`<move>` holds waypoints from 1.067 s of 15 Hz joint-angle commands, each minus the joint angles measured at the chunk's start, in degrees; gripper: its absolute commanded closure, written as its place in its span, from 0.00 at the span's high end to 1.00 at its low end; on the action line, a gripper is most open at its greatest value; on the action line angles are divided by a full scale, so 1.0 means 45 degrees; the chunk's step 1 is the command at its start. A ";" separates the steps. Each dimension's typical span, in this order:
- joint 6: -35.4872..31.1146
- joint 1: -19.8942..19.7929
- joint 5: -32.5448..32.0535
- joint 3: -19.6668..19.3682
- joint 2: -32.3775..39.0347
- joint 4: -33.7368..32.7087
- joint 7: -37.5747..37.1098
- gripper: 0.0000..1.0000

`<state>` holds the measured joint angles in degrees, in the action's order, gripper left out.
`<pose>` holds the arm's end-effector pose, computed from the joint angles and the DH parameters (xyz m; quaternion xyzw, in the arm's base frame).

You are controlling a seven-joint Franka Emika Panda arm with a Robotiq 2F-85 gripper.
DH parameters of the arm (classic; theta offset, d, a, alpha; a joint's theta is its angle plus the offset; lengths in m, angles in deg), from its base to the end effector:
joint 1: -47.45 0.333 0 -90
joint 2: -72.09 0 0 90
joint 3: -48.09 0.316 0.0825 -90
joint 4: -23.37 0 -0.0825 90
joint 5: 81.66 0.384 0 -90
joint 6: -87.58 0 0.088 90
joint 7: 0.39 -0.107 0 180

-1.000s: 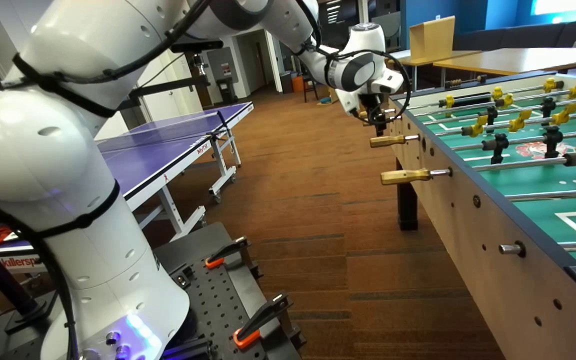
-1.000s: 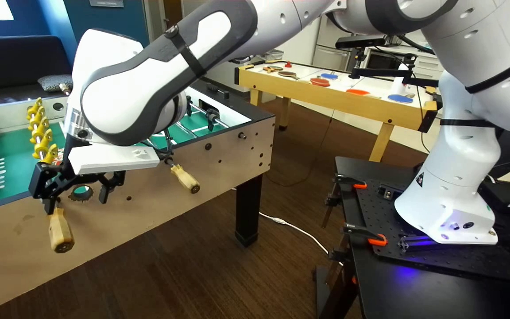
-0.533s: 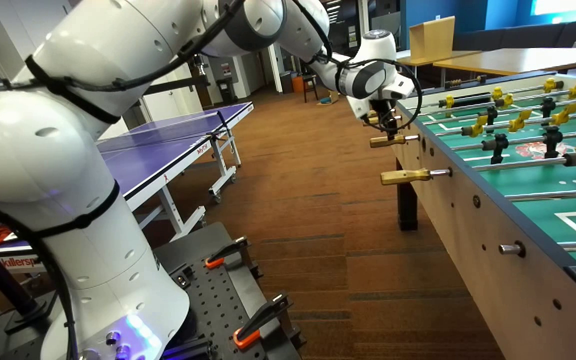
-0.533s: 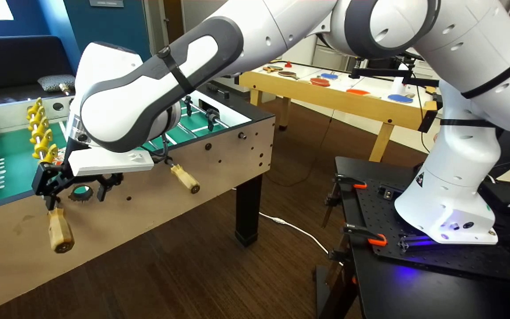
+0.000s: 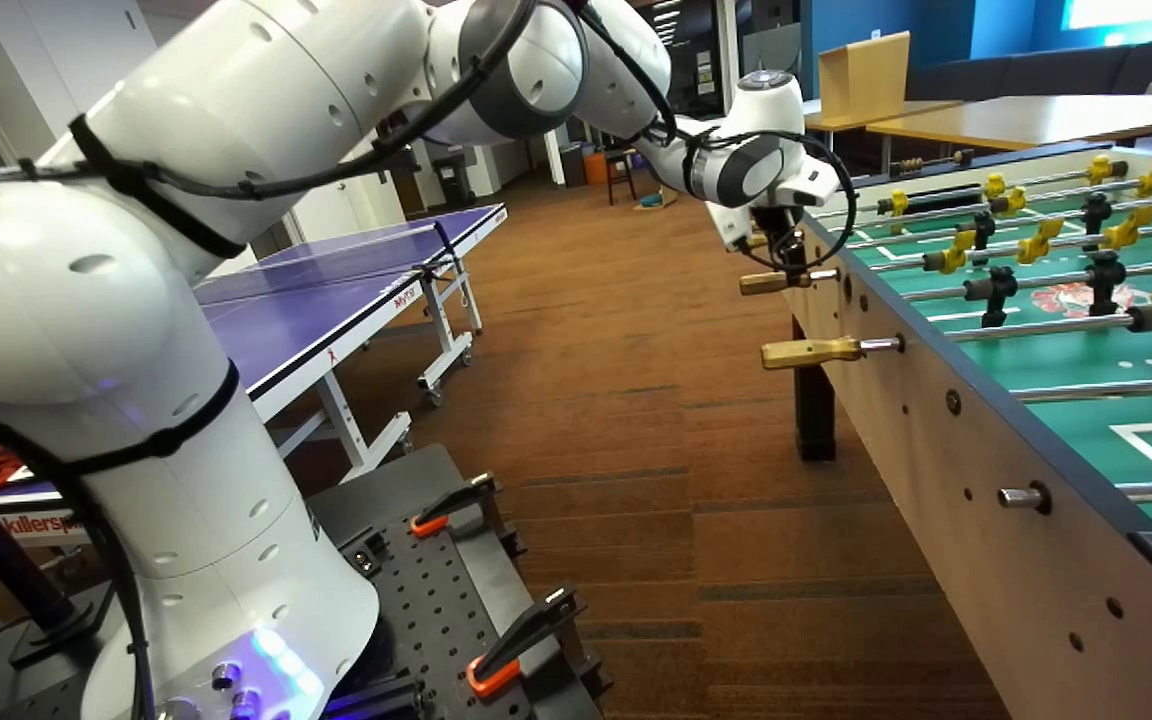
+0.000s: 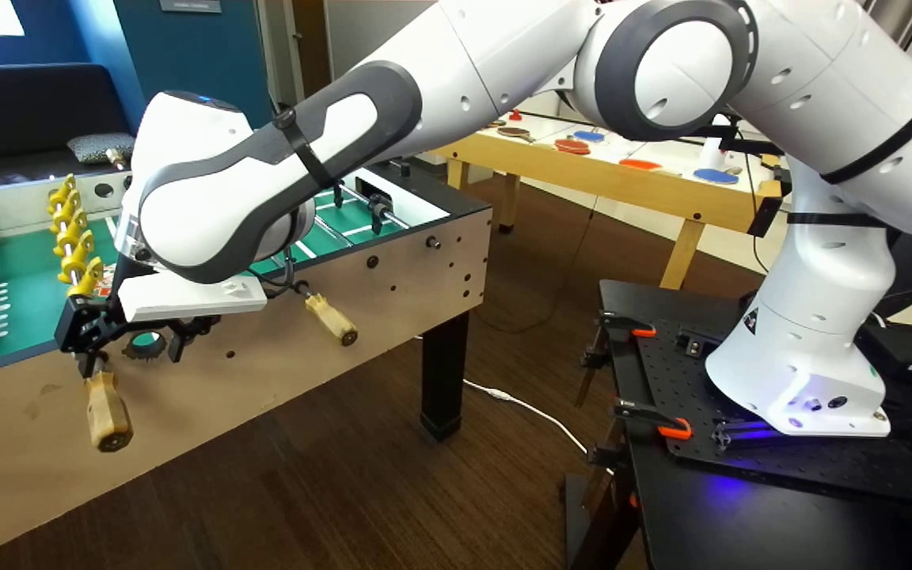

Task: Pull out the fourth stick from the left

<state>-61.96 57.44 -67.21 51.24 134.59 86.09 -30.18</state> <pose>0.7873 0.1610 0.1903 -0.9394 0.2505 -0.1554 0.1747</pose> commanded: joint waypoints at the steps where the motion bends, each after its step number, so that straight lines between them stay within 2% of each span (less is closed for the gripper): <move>1: 0.0049 0.0037 0.0073 -0.0055 0.0030 -0.0077 0.0031 1.00; 8: 0.0274 0.0086 0.0154 -0.0162 0.0326 -0.0228 -0.0405 1.00; 16: -0.0683 -0.0204 0.0724 0.0502 0.0942 -0.0505 0.0093 1.00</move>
<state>-62.96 57.21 -65.83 51.94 137.36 85.81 -30.29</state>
